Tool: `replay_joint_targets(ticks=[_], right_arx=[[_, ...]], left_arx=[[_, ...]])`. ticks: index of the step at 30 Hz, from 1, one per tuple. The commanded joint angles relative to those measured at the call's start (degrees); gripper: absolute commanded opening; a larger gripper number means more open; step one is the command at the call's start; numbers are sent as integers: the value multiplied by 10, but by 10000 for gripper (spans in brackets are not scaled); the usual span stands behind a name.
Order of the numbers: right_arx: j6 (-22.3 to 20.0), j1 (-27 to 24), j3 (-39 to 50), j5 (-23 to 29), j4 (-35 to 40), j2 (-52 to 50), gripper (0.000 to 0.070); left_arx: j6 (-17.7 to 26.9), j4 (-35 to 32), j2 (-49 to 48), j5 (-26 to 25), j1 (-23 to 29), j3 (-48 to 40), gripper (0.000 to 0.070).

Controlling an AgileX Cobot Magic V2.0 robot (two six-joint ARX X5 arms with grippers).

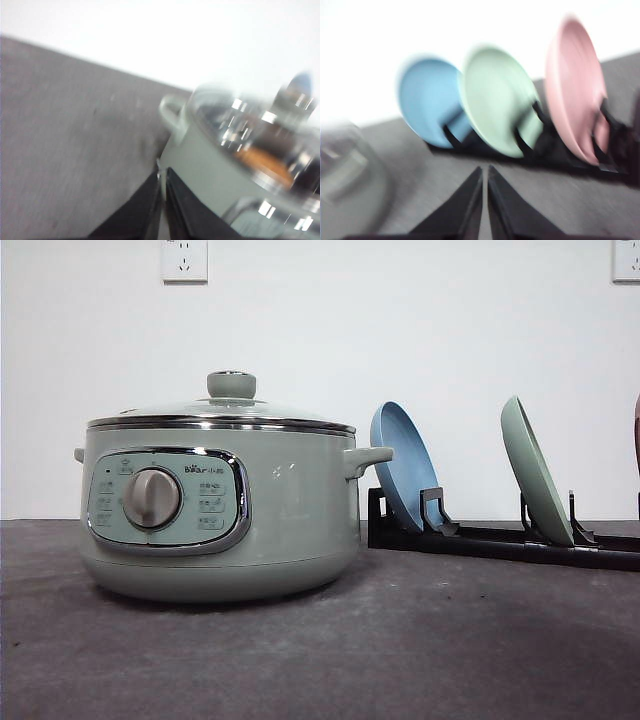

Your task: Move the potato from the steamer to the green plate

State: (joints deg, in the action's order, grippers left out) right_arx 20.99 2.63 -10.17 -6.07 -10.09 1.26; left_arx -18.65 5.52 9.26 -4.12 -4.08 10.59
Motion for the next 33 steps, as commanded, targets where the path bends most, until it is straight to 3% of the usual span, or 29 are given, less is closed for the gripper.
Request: replay_joint_targets(ticks=[1,7,14,21,26,30,33], right_arx=[[28,3,-30,-1,-16,13,4],[22,6,-160,-30,-108,85,4],[-8,6,-295,-97,-176,193,4],[-85,6,-403,-169,-258,294,4],[-143,17,-446,-231,-293,346,4],[-187,39,-456,-258,-305,367,4],[-191,51,-456,-259,-302,372,4]], left_arx=[[-23,-8,27,3,-2,39,10],[-19,54,145,-2,-2,209,10],[17,174,275,-71,-22,387,10],[63,241,353,-143,-62,474,10],[138,313,405,-203,-84,526,10],[166,307,416,-241,-100,530,10],[177,306,417,-241,-110,530,17]])
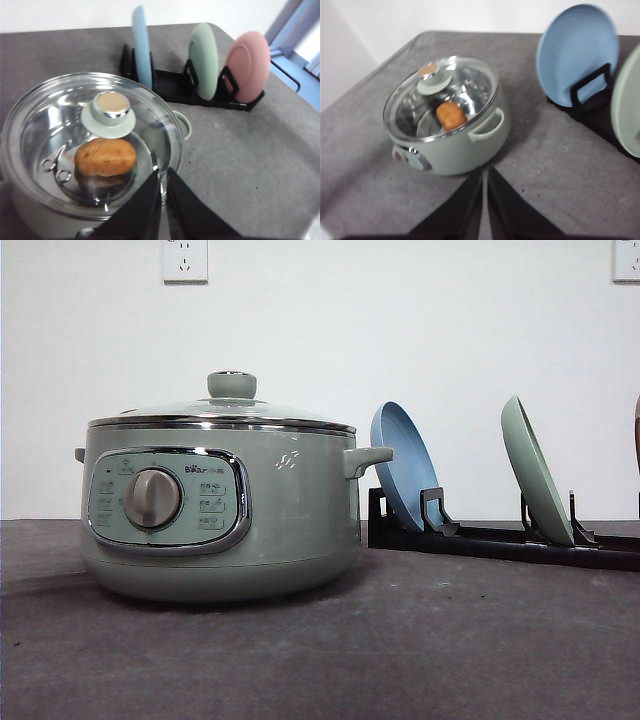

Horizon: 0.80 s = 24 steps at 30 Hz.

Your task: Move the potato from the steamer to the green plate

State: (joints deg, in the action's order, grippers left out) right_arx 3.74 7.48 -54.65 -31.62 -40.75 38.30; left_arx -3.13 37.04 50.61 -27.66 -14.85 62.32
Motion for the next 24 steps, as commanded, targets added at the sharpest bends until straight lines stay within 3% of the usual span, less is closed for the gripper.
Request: replay_joint_targets(ticks=[1,8,11,12,15,17,18,24], right_arx=[[-19,4,-11,-3,6,2,4],[-17,7,-11,2,9,2,5],[-16,7,-11,2,9,2,38],[-16,7,-11,2,9,2,84],[-13,7,-11,2,9,2,431],[-12,7,-11,2,9,2,637],[-12,7,-11,2,9,2,700],[-12,7,-11,1,9,2,700]], left_arx=[[23,-8,4,-5,-5,13,23],[23,-7,4,-5,-6,13,44],[23,-7,4,-5,-6,13,193],[23,-7,4,-5,-6,13,264],[23,-7,4,-5,-6,13,520],[23,-7,4,-5,-6,13,642],[23,-7,4,-5,-6,13,673],[23,-6,4,-5,-6,13,691]])
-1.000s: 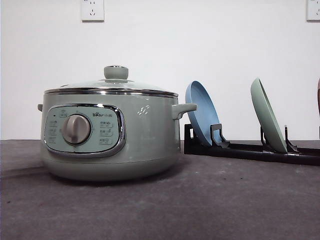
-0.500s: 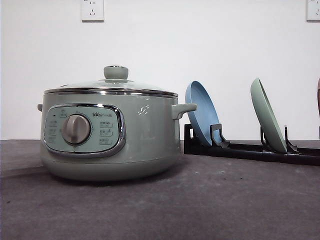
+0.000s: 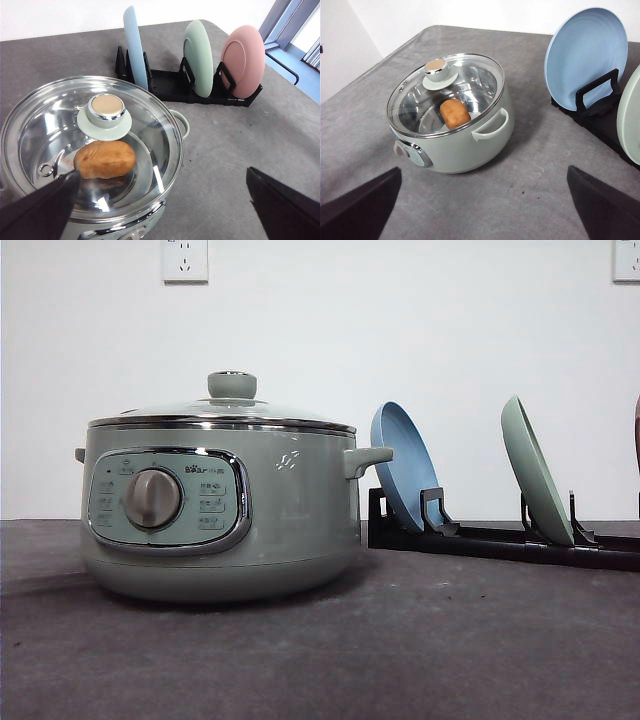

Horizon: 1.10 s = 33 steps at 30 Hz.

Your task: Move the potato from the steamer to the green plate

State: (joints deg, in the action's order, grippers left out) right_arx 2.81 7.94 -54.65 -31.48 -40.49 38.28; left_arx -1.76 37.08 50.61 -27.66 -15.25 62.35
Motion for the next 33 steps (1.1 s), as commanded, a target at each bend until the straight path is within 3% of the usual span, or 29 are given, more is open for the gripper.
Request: replay_joint_targets(ticks=[1,17,22,33], right_arx=[[-1,2,-11,0,6,2,700],[63,2,-36,-3,17,62,700],[90,2,-104,23,9,163,700],[98,-17,-325,109,6,461,700]], left_arx=[[9,-6,4,-5,-2,13,688],[9,-6,8,-5,-2,13,676],[9,-6,18,-5,-2,13,676],[8,-1,29,-5,-2,13,675]])
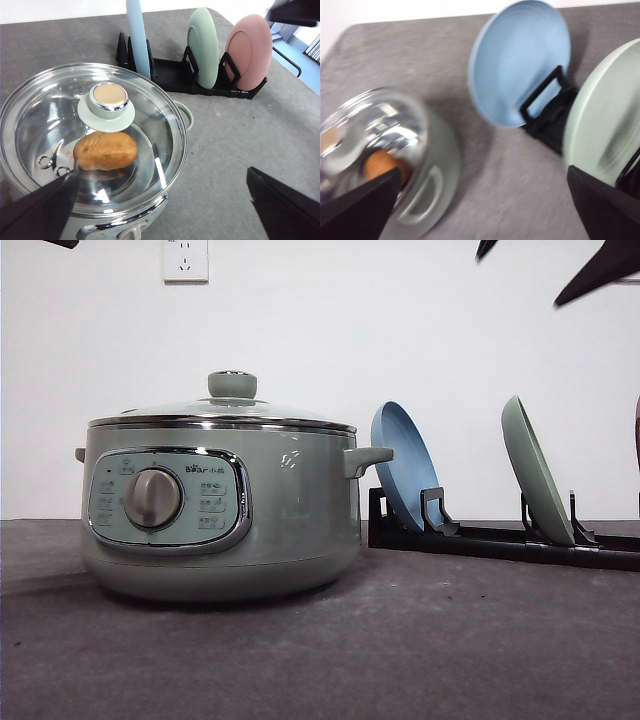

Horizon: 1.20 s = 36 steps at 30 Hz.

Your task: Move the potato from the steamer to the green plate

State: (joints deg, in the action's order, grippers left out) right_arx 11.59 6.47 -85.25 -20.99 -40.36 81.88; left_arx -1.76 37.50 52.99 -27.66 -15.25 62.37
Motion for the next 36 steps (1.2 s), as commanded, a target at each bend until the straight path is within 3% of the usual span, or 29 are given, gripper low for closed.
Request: replay_joint_targets(ticks=[1,9,17,24,36], right_arx=[[14,-7,-38,3,7,53,700],[47,-43,-123,15,17,202,700],[46,-60,-128,11,56,255,677],[45,-59,-128,8,80,260,478],[47,-59,-128,-26,71,260,49]], left_arx=[[8,-5,5,-5,-2,12,675],[9,4,5,-5,-2,12,675],[9,6,6,-5,-2,12,675],[9,7,6,-5,-2,12,675],[9,7,6,-5,-2,12,675]])
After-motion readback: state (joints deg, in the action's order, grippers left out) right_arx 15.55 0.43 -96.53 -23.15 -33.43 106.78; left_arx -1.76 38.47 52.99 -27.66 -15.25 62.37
